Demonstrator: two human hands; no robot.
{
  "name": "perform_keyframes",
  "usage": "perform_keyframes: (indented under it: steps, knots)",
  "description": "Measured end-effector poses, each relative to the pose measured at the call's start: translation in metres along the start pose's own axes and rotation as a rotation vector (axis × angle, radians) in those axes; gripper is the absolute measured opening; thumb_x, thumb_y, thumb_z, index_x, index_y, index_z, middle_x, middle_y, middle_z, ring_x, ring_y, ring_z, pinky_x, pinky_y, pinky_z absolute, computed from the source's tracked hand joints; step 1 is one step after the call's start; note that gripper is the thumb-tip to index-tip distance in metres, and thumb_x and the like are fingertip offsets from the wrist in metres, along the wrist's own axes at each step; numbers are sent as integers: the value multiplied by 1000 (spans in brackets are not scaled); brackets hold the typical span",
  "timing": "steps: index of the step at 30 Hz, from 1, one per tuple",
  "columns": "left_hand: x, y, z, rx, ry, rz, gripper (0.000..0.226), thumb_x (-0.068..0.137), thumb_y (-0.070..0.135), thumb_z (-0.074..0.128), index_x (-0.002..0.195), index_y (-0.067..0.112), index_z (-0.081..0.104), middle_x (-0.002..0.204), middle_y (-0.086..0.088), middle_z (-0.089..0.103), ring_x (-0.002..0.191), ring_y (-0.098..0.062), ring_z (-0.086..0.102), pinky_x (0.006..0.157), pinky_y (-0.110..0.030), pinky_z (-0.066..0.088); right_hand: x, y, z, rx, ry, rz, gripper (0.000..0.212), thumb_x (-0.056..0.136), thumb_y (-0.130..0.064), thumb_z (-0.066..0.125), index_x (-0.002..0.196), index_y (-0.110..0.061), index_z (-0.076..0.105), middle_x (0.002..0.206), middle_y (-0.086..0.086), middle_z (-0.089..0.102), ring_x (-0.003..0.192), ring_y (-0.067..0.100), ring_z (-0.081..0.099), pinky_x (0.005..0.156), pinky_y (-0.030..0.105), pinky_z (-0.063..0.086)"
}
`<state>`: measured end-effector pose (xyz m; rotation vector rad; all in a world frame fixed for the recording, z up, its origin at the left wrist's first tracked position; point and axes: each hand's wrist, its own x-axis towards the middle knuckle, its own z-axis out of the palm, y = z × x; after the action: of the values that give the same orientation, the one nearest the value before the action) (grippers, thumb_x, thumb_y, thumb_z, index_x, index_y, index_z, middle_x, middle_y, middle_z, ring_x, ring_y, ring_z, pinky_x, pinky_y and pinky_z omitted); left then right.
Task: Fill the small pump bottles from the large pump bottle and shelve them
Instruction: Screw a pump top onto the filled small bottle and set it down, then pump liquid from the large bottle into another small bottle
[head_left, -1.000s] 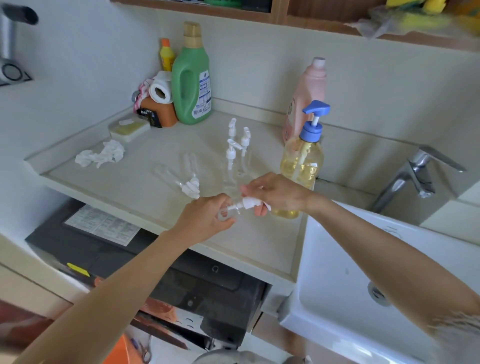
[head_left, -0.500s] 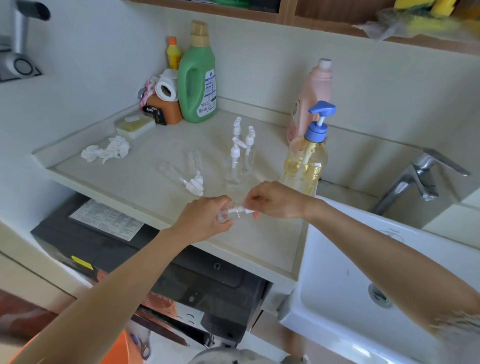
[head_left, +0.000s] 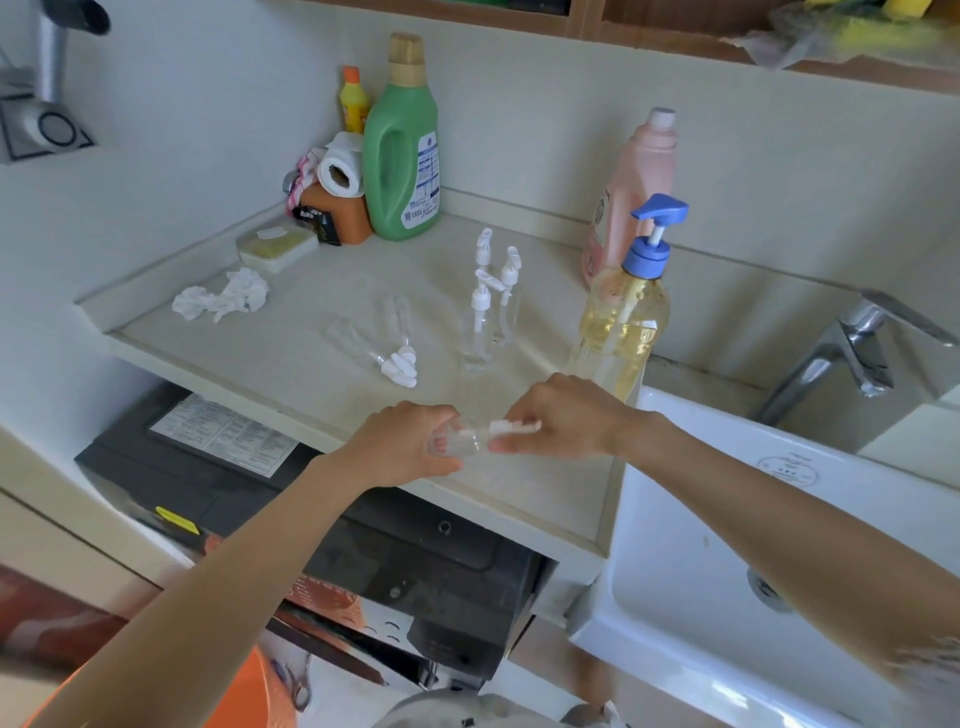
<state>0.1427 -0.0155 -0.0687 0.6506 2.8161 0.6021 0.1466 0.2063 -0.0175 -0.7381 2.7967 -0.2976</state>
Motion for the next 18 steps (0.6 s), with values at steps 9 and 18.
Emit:
perform_keyframes:
  steps: [9,18]
  knots:
    - [-2,-10,0,26,-5,-29,36,76,46,70,105,28,59,83,11,62,75,-10,59,71,-29,49,9,-5,15,93,-52,-19,32,95,-48,51,105,-22,65,97,-8,68,84,11,58,79,34,48]
    - [-11,-37,-7,-6,44,-231,32,79,48,66,102,29,54,88,11,61,86,-16,59,79,-31,47,-6,20,19,-48,-73,206,33,95,-43,54,120,-20,55,96,-5,58,84,14,50,73,26,37]
